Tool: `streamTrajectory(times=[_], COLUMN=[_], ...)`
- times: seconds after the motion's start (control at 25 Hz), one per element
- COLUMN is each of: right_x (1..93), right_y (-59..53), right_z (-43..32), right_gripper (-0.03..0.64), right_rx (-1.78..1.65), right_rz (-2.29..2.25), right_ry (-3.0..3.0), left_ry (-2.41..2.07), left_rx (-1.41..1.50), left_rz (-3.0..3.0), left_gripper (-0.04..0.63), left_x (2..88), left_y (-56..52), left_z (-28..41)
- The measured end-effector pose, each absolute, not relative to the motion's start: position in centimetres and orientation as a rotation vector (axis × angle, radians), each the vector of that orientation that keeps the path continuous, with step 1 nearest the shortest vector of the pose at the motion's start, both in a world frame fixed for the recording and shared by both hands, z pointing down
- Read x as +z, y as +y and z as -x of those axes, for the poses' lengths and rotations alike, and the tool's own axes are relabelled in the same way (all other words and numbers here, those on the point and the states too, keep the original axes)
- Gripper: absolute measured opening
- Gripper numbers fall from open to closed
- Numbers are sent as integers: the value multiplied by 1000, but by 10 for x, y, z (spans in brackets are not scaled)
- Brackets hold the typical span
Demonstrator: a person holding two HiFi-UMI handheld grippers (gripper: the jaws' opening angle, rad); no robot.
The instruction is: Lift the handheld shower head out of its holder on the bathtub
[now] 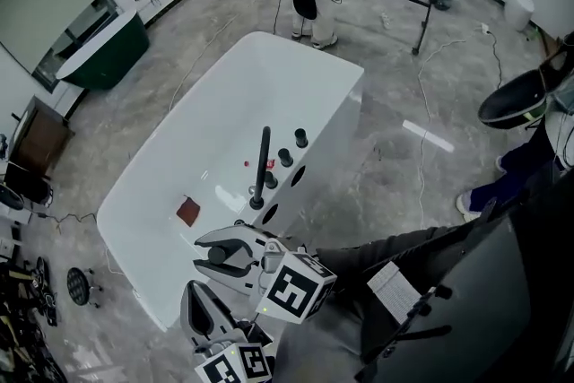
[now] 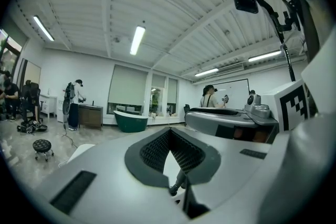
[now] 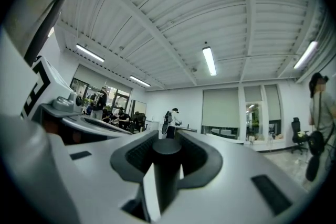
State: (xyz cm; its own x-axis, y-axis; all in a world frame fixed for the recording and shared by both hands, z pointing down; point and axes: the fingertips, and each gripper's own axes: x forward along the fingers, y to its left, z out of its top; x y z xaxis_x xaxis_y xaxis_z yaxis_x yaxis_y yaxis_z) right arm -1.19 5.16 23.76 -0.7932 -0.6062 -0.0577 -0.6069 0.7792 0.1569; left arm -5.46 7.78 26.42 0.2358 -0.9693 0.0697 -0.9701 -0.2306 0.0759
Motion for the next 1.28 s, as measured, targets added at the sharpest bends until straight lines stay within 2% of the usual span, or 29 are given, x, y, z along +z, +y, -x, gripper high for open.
streamTrajectory(times=[0.24, 0.68, 0.88, 0.96, 1.12, 1.28], right_x=[228, 233, 271, 271, 249, 250], right_y=[54, 38, 19, 20, 32, 25], right_z=[-5, 38, 107, 94, 25, 40], right_gripper=[115, 114, 115, 115, 115, 115], right_rx=[330, 260, 184, 229, 234, 240], right_rz=[1037, 1009, 996, 964, 984, 1001], right_ry=[2930, 2960, 2971, 2965, 2974, 2972], left_ry=[-1894, -1933, -1998, -1999, -1916, -1899], left_rx=[24, 33, 42, 48, 45, 35], left_rz=[-2418, -2387, -2348, -2322, -2347, -2361], left_gripper=[2, 2, 2, 2, 2, 2], left_x=[248, 247, 276, 286, 274, 275], left_y=[79, 67, 56, 60, 70, 61], left_z=[41, 87, 157, 144, 72, 86])
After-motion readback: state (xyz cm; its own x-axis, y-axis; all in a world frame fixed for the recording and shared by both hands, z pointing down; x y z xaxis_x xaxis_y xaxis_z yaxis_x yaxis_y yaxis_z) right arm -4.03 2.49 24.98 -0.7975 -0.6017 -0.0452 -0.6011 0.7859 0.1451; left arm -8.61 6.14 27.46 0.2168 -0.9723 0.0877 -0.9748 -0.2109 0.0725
